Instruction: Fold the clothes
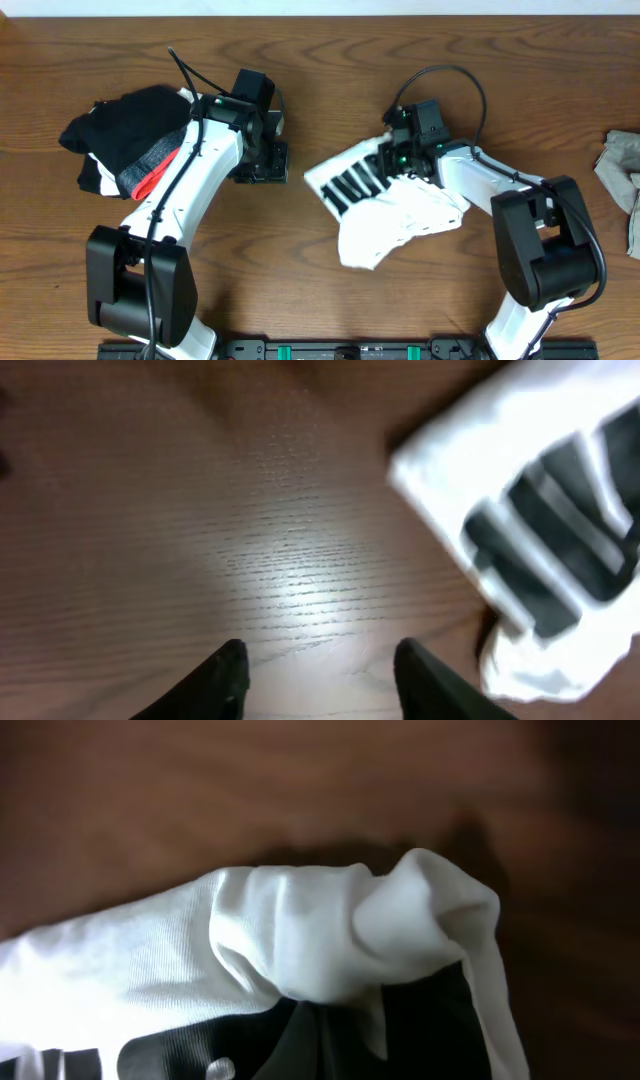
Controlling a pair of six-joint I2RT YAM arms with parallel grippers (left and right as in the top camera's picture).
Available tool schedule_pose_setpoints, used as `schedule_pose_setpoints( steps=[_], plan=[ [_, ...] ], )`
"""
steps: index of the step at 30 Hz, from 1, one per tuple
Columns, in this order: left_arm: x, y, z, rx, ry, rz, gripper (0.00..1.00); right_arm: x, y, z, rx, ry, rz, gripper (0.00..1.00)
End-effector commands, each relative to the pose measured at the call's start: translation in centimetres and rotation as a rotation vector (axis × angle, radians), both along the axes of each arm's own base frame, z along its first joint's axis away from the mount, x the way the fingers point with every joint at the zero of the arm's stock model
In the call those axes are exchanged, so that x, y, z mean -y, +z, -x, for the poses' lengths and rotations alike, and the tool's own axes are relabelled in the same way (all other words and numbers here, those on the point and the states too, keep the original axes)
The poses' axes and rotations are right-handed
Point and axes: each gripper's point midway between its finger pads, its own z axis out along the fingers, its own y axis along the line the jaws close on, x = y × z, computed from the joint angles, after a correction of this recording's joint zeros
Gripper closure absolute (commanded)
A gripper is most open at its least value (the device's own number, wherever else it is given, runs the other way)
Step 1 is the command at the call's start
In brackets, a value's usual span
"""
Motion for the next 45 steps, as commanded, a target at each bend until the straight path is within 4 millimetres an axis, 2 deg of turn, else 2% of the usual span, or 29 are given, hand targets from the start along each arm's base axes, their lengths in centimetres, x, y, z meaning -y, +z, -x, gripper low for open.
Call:
schedule_pose_setpoints(
  steps=[1, 4, 8, 11, 15, 16, 17, 19, 22, 27, 30, 37, 42, 45],
  plan=[
    [0.2, 0.7, -0.3, 0.018, 0.018, 0.009, 0.43, 6.9, -2.3, -1.5, -0.03, -0.288, 0.17, 0.99],
    [0.3, 0.5, -0.6, 0.013, 0.107, 0.022, 0.36, 5.3, -1.5, -1.8, -0.059, -0.248, 0.058, 0.98],
    [2.1, -0.1, -1.2, 0.018, 0.16, 0.127, 0.33, 3.3, 0.2, -1.3, -0.092, -0.187, -0.038, 0.83],
    [4.6, -0.3, -1.6, 0.013, 0.161, 0.281, 0.32, 2.7, 3.3, -1.0, -0.062, -0.144, -0.076, 0.73],
    [7.2, -1.0, -1.8, 0.002, 0.169, 0.42, 0.28, 2.8, 8.4, -0.1, 0.012, -0.117, -0.083, 0.67],
    [7.7, -1.3, -1.6, -0.006, 0.174, 0.442, 0.27, 2.9, 9.3, 0.4, 0.016, -0.115, -0.083, 0.67],
    [8.1, -1.8, -1.4, -0.02, 0.185, 0.449, 0.27, 3.1, 10.1, 1.0, 0.015, -0.114, -0.082, 0.72],
    [8.7, -2.7, -0.8, -0.045, 0.191, 0.445, 0.25, 3.3, 10.8, 2.2, -0.003, -0.102, -0.069, 0.78],
    [9.5, -4.0, 0.5, -0.098, 0.198, 0.428, 0.25, 3.8, 9.9, 4.1, -0.088, -0.107, -0.042, 0.83],
    [9.7, -6.1, 1.8, -0.145, 0.24, 0.396, 0.25, 4.3, 5.7, 7.3, -0.251, -0.106, 0.0, 0.94],
    [9.5, -7.3, 2.0, -0.158, 0.285, 0.4, 0.25, 3.5, 3.9, 8.7, -0.32, -0.082, -0.022, 0.95],
    [10.5, -8.3, 1.1, -0.114, 0.323, 0.486, 0.23, 1.7, 0.0, 10.2, -0.385, -0.029, -0.001, 0.96],
    [10.9, -9.4, 0.9, -0.134, 0.363, 0.496, 0.21, 1.8, -2.2, 11.0, -0.459, -0.049, 0.017, 0.98],
    [11.3, -10.4, 1.0, -0.159, 0.376, 0.501, 0.21, 1.8, -2.7, 11.3, -0.476, -0.05, 0.023, 0.98]
  ],
)
